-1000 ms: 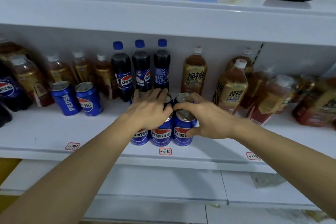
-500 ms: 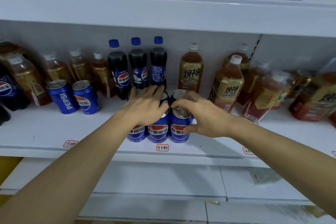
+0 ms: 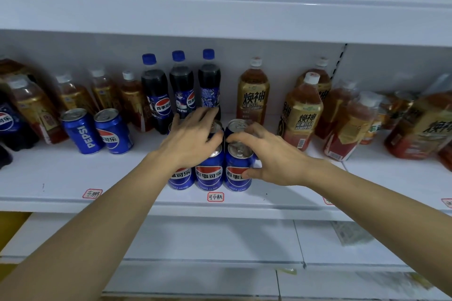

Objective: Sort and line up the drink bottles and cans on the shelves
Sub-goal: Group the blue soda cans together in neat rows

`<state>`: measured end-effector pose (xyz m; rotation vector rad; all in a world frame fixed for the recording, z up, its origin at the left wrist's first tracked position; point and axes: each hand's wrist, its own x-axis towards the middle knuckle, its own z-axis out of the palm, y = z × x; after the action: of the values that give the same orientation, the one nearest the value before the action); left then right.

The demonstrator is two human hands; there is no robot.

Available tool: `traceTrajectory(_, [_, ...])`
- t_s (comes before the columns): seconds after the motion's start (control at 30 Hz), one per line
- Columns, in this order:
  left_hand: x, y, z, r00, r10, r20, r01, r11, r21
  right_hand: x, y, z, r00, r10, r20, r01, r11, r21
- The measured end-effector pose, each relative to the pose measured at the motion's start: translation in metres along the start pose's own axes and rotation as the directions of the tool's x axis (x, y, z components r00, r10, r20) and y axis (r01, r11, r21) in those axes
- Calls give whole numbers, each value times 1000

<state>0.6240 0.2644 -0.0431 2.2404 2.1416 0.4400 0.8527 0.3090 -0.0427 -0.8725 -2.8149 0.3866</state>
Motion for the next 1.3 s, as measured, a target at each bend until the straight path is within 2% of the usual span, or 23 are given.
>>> traceTrajectory(0.03, [-5, -1, -3, 991, 19, -135, -30, 997, -77, -2, 2, -1, 1000, 13, -9, -13, 1000, -5])
traceTrajectory(0.1, [-21, -7, -7, 911, -41, -409, -79, 959, -273, -7, 6, -5, 998, 32, -63, -30, 999, 26])
traceTrajectory(0.13, [-33, -12, -7, 865, -115, -489, -89, 923, -374, -9, 10, -7, 992, 35, -118, -27, 997, 66])
traceTrajectory(0.17, [-46, -17, -3, 840, -190, -508, -80, 883, -462, -9, 14, -9, 981, 31, -192, -10, 994, 112])
traceTrajectory(0.2, [-59, -23, 4, 846, -244, -475, -58, 842, -536, -9, 19, -10, 962, 20, -271, 18, 990, 137])
traceTrajectory(0.27, [-81, -32, 22, 911, -289, -294, 7, 724, -689, -1, 30, -13, 935, 20, -354, 35, 988, 148])
traceTrajectory(0.33, [-94, -37, 41, 955, -270, -123, 64, 593, -803, 13, 36, -20, 961, 56, -270, -6, 983, 183])
traceTrajectory(0.43, [-98, -40, 62, 955, -297, -15, 142, 501, -854, 37, 33, -32, 995, 88, -39, -81, 986, 143])
traceTrajectory(0.53, [-95, -37, 64, 934, -357, -10, 174, 477, -862, 56, 30, -40, 990, 36, 138, -47, 996, 73])
traceTrajectory(0.6, [-92, -36, 64, 923, -384, -17, 179, 469, -865, 63, 29, -40, 981, -14, 193, -4, 996, 94])
traceTrajectory(0.67, [-91, -38, 69, 925, -379, -22, 190, 512, -838, 67, 30, -39, 971, -24, 236, -6, 992, 126])
traceTrajectory(0.77, [-91, -40, 75, 909, -416, -28, 227, 551, -803, 68, 31, -38, 967, -26, 254, -10, 990, 138])
traceTrajectory(1.1, [-91, -42, 81, 906, -419, -60, 190, 529, -827, 72, 35, -39, 959, -34, 282, -4, 991, 133])
traceTrajectory(1.17, [-91, -44, 80, 915, -403, -39, 178, 489, -854, 72, 36, -41, 954, -39, 298, -6, 989, 150])
traceTrajectory(1.23, [-89, -49, 77, 904, -426, -4, 168, 364, -916, 77, 37, -43, 956, -19, 292, -33, 984, 173])
traceTrajectory(1.27, [-87, -52, 74, 883, -468, 29, 174, 270, -947, 81, 35, -45, 961, 9, 277, -64, 979, 192])
traceTrajectory(1.3, [-86, -55, 70, 863, -503, 48, 182, 220, -958, 87, 32, -47, 965, 47, 257, -106, 970, 221])
